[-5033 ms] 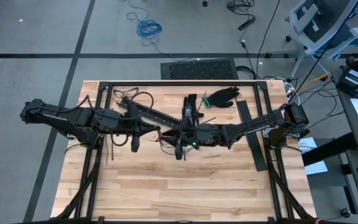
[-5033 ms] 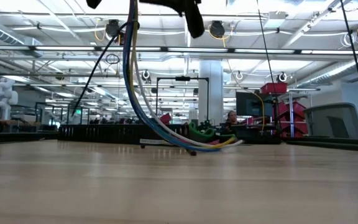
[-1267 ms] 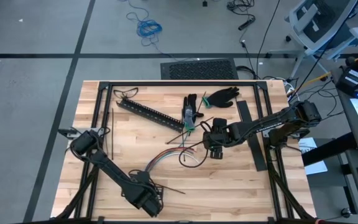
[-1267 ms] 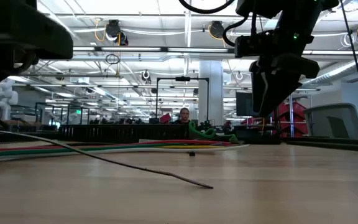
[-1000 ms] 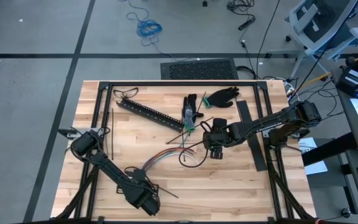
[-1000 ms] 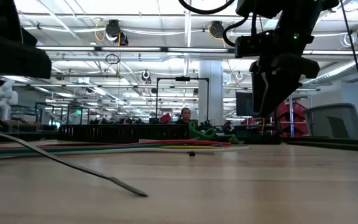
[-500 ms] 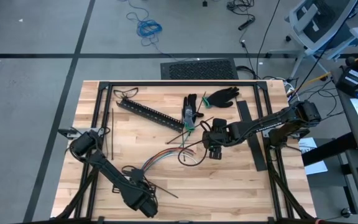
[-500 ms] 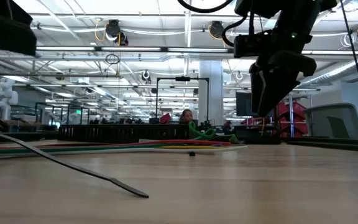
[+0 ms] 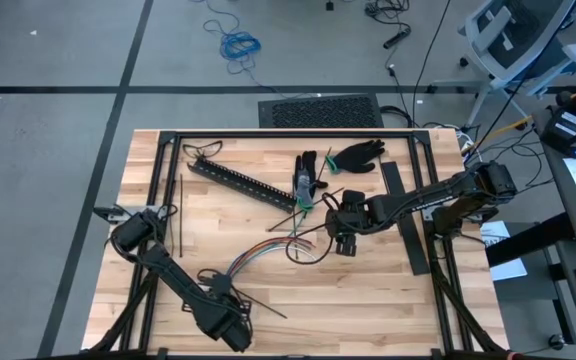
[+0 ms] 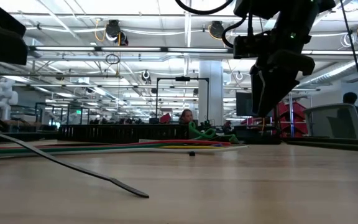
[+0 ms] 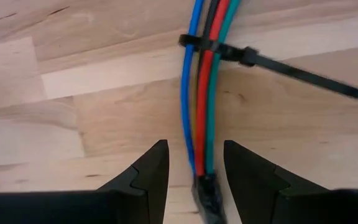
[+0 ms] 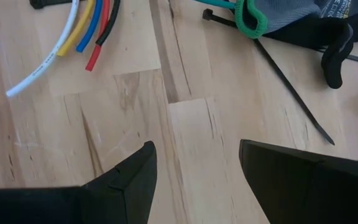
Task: Ziptie cables
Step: Wrap the cable wires with the black zip tie
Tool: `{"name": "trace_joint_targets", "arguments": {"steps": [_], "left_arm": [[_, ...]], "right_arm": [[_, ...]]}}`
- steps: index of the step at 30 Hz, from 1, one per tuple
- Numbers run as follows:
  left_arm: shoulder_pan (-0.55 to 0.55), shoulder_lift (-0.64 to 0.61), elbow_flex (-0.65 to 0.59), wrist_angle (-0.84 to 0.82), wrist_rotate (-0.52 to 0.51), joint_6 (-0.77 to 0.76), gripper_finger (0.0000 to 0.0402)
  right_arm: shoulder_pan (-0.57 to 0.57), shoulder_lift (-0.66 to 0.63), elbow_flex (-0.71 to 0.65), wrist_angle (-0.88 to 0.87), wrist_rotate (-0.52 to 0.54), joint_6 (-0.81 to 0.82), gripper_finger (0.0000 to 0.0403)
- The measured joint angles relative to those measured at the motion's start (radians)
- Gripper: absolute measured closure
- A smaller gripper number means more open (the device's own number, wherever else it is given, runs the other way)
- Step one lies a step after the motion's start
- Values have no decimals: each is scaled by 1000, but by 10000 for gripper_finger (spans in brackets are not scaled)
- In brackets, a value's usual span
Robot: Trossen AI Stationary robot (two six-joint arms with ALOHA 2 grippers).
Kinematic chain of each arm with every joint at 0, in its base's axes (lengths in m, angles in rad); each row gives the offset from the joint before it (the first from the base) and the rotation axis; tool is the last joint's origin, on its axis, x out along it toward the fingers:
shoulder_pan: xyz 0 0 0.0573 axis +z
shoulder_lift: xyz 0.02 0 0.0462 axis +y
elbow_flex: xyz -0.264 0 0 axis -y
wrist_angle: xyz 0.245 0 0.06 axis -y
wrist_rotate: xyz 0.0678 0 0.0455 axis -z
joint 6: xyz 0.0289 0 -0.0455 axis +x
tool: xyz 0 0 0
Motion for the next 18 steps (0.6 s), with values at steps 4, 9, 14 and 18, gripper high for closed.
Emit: {"name": "trace_joint_targets", "arguments": {"steps": [4, 9, 14, 18], "left_arm": [[0, 3, -47, 76, -12, 7, 252], [-3, -1, -100, 150, -11, 8, 252], [-16, 0, -119, 159, -31, 78, 292], [-36, 1, -131, 172, -67, 77, 380]], "right_arm": [[-1, 0, 0, 0, 0, 0, 183], [0, 0, 0, -5, -5, 16, 183], [0, 0, 1, -4, -32, 37, 183], [-1, 0, 1, -4, -47, 36, 183]]}}
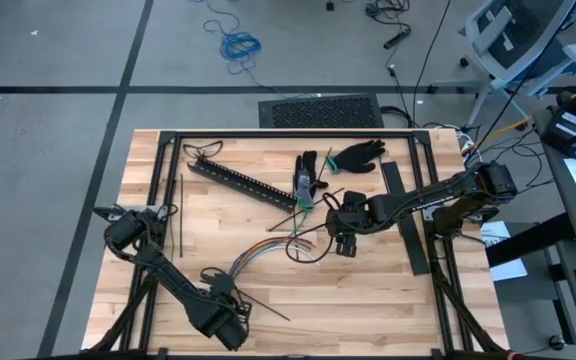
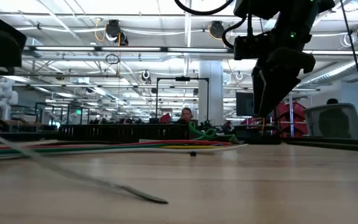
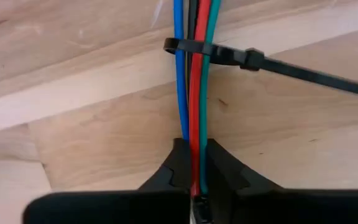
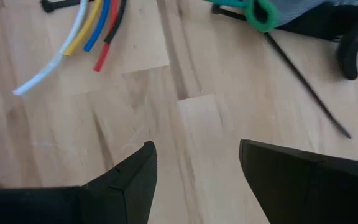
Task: Ziptie cables
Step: Wrap the cable wires with the black zip tie
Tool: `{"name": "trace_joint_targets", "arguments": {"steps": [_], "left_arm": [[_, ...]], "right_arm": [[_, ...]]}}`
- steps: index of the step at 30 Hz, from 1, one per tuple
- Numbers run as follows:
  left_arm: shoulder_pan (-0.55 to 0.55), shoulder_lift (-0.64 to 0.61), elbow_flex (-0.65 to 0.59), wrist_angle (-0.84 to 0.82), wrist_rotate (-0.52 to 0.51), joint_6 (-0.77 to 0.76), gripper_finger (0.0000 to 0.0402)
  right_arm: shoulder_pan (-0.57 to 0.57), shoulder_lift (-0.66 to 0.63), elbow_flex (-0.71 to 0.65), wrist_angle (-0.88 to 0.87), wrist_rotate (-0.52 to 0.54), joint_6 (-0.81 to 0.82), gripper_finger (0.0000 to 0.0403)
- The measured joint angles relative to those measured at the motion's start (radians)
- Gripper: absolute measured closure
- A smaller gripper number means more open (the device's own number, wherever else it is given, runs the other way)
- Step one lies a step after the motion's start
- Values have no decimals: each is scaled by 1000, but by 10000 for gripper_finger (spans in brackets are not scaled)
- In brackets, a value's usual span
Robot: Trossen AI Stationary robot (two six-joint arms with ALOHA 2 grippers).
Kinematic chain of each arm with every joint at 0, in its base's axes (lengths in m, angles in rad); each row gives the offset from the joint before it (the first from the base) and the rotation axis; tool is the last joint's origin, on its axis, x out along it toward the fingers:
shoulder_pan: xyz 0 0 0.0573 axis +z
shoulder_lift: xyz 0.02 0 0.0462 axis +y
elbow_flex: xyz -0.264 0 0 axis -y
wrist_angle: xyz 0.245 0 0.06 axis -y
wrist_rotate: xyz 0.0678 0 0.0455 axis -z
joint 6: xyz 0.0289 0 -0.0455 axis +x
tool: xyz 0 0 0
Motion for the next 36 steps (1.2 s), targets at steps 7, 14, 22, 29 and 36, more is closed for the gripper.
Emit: {"name": "trace_joint_targets", "arguments": {"steps": [7, 14, 22, 29, 36], "left_arm": [[0, -74, 40, -18, -89, 88, 389], [41, -263, 82, -88, -97, 528, 401], [177, -431, 85, -310, -83, 892, 401], [390, -464, 102, -294, -82, 1427, 401], [533, -466, 198, -241, -137, 1861, 401]], "right_arm": [[0, -24, 28, 60, -83, -56, 183], [-38, -179, 54, 319, -127, -117, 183], [-123, -279, 56, 495, -181, 7, 183], [-120, -236, 55, 548, -271, 2, 183], [-130, -179, 55, 625, -338, -37, 183]]}}
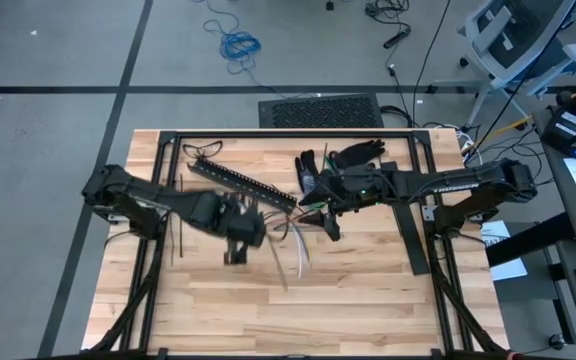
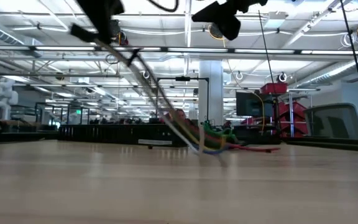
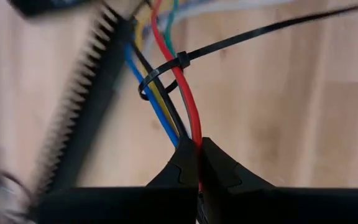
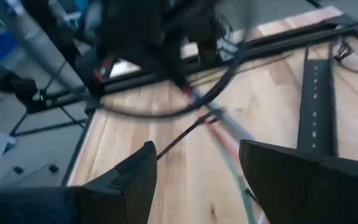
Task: Ziptie cables
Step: Wrap the cable wires with the black zip tie
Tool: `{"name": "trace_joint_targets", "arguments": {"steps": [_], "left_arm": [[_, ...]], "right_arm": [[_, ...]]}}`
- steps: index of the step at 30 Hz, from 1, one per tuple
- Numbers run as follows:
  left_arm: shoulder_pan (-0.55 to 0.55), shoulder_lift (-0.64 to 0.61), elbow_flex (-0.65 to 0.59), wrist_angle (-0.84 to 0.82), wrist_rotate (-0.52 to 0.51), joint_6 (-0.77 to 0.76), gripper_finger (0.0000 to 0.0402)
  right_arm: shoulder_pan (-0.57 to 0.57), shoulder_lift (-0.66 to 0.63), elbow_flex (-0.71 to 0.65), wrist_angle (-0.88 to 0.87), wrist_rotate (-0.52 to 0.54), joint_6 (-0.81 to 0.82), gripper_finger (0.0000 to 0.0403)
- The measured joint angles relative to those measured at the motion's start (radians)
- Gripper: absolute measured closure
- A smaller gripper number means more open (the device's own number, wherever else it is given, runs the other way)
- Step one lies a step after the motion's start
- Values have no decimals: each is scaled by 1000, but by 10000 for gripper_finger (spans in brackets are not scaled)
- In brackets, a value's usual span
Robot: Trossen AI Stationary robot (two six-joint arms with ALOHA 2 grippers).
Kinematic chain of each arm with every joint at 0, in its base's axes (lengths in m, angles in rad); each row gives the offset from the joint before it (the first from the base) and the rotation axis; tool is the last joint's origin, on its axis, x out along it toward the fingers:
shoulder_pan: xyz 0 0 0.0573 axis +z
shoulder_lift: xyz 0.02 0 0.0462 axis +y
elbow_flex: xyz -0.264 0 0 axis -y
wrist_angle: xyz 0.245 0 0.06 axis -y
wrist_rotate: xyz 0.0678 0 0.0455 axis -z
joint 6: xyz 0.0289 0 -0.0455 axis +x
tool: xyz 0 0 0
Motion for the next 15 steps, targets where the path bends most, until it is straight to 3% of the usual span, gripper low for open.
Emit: {"name": "trace_joint_targets", "arguments": {"steps": [6, 10, 15], "left_arm": [[54, -2, 59, 41, -26, 227, 401], [73, 2, 58, 40, -26, 253, 401], [74, 0, 58, 114, -26, 304, 401]], "right_arm": [[1, 89, -2, 61, 1, 5, 183], [2, 97, 0, 214, 23, 14, 184], [2, 100, 0, 272, 23, 64, 187]]}}
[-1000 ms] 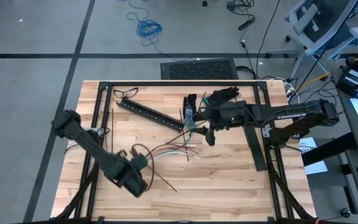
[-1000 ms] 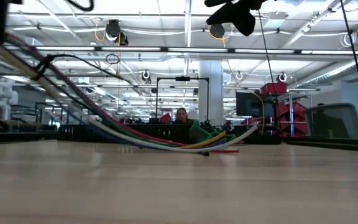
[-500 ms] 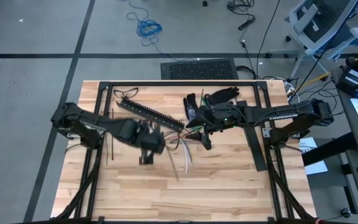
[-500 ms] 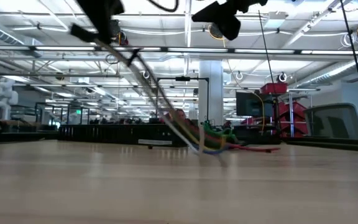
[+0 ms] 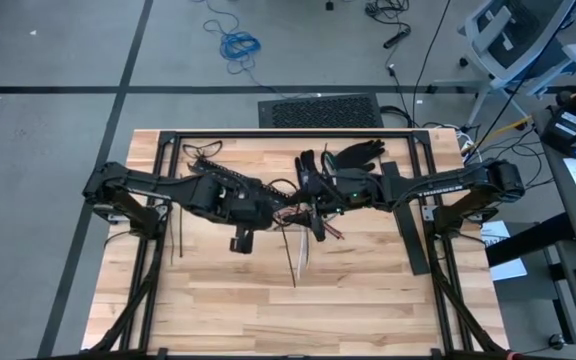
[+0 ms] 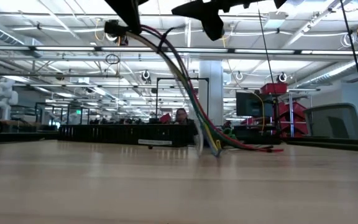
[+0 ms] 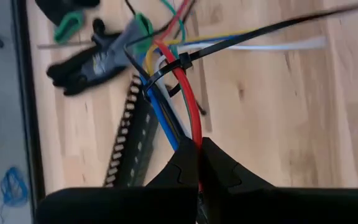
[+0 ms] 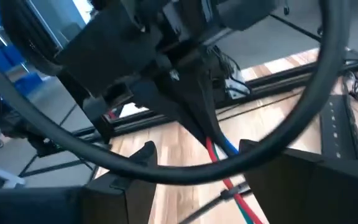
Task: Ziptie cables
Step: Wrap the cable wires with the black zip tie
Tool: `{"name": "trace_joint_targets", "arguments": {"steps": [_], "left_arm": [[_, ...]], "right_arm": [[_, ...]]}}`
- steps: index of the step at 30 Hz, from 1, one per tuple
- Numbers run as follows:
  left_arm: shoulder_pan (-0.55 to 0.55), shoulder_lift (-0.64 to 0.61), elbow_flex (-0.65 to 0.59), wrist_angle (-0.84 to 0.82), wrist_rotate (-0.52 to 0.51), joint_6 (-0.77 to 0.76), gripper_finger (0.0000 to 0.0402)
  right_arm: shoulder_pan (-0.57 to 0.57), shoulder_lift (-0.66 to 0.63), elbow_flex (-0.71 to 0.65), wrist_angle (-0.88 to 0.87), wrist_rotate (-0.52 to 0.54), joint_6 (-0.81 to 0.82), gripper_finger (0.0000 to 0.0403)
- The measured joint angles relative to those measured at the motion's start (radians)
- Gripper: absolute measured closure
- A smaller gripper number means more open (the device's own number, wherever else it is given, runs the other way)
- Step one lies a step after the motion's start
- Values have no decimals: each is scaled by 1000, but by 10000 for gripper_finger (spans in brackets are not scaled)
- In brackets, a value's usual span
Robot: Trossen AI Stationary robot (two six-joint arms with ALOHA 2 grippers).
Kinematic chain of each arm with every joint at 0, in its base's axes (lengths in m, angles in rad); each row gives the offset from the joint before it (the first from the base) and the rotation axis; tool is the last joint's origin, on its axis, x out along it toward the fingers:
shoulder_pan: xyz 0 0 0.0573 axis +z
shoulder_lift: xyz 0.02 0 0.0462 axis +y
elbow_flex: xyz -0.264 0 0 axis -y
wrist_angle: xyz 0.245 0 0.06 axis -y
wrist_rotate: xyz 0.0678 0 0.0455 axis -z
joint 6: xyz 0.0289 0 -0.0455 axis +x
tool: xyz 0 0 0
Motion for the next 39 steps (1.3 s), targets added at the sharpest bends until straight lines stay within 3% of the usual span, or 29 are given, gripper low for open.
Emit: {"name": "trace_joint_targets", "arguments": {"steps": [6, 29, 39], "left_arm": [[6, 6, 0, 93, 1, 68, 401], [20, 7, 0, 263, 108, 63, 400], [23, 7, 0, 297, 125, 63, 400]], "right_arm": [[6, 0, -1, -60, 7, -31, 188], [16, -1, -1, -151, 10, -187, 190], [16, -2, -1, -184, 26, -180, 274]]}}
